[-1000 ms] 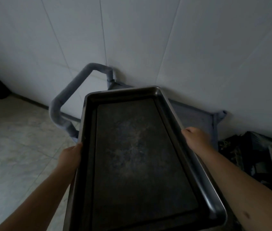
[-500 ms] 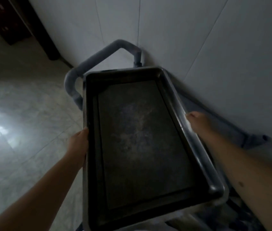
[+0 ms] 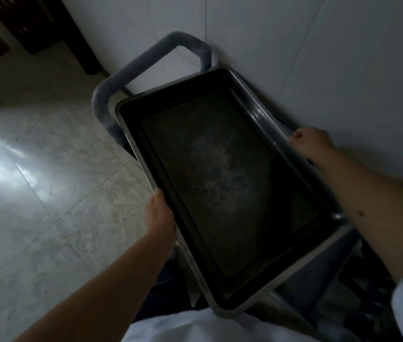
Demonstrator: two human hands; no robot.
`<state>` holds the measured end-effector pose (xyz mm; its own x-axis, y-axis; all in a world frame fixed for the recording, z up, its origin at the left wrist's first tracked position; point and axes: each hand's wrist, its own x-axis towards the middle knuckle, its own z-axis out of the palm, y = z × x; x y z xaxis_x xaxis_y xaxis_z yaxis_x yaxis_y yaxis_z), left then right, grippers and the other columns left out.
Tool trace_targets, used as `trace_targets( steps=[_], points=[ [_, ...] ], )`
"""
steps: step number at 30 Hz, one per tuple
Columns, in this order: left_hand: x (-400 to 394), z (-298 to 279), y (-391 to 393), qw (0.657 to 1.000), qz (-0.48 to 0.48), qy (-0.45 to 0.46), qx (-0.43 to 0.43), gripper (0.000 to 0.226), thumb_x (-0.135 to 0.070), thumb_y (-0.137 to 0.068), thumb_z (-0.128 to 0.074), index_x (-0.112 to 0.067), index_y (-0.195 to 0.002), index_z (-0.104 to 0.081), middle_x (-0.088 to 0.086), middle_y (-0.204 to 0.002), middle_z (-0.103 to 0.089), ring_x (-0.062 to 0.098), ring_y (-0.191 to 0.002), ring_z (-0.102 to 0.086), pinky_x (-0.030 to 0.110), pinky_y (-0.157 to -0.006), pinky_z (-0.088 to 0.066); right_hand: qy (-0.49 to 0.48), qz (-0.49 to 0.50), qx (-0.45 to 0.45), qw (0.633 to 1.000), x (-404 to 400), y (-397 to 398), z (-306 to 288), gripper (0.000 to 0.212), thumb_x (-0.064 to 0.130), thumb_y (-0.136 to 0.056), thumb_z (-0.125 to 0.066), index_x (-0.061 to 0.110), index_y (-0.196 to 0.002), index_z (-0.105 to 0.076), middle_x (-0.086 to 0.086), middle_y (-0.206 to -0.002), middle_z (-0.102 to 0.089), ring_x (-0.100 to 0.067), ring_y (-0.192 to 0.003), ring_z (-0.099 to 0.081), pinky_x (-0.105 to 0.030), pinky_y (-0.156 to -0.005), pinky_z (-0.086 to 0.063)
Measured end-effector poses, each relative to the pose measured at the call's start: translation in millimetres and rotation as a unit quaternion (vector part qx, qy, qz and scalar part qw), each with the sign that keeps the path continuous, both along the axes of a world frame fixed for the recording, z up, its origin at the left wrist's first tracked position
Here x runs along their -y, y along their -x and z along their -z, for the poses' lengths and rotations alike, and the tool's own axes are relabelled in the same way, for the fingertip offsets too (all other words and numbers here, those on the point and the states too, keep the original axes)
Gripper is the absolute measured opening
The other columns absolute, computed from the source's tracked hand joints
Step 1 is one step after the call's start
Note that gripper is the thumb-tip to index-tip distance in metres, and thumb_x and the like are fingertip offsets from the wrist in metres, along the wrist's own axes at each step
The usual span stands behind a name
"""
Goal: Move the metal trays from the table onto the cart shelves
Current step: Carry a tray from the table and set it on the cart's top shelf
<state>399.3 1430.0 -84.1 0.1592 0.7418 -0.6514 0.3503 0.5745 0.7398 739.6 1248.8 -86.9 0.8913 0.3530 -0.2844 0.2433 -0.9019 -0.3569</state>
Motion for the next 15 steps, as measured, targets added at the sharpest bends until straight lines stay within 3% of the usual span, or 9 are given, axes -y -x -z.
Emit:
trace_targets(
  steps=[5,8,11,15],
  points=[
    [11,7,-5,0.999,-0.001,0.048,0.013,0.052,-0.054,-0.100,-0.040,-0.017,-0.122,-0.068,0.013,-0.115,-0.070,0.034,-0.104,-0.067,0.052,-0.097,-0.053,-0.035,0.055,0.061,0.996,78,70,0,0.040,0.028,-0.085,-0.066,0.006,-0.117,-0.059,-0.022,-0.121,-0.058,-0.039,-0.110,-0.054,-0.043,-0.092,-0.044],
    [26,9,-17,0.996,0.011,0.080,0.040,0.050,-0.048,-0.103,-0.040,-0.012,-0.128,-0.063,0.018,-0.122,-0.067,0.035,-0.106,-0.066,0.053,-0.099,-0.052,-0.006,0.186,0.093,0.978,132,118,9,0.044,0.027,-0.081,-0.070,0.006,-0.117,-0.055,-0.025,-0.124,-0.049,-0.041,-0.115,-0.046,-0.044,-0.098,-0.041],
    [42,11,-24,0.992,0.029,0.109,0.055,0.045,-0.043,-0.105,-0.038,-0.011,-0.128,-0.061,0.017,-0.115,-0.069,0.031,-0.099,-0.068,0.051,-0.094,-0.056,-0.036,0.328,0.005,0.944,160,147,24,0.035,0.029,-0.087,-0.062,0.003,-0.110,-0.057,-0.026,-0.113,-0.059,-0.041,-0.103,-0.056,-0.043,-0.090,-0.047],
    [56,19,-25,0.985,0.082,0.145,0.043,0.035,-0.039,-0.106,-0.040,-0.013,-0.117,-0.061,0.009,-0.099,-0.069,0.024,-0.090,-0.069,0.042,-0.082,-0.060,-0.178,0.392,-0.105,0.896,172,153,33,0.026,0.033,-0.091,-0.056,0.013,-0.104,-0.065,-0.012,-0.100,-0.066,-0.029,-0.087,-0.062,-0.038,-0.079,-0.052]
  ],
)
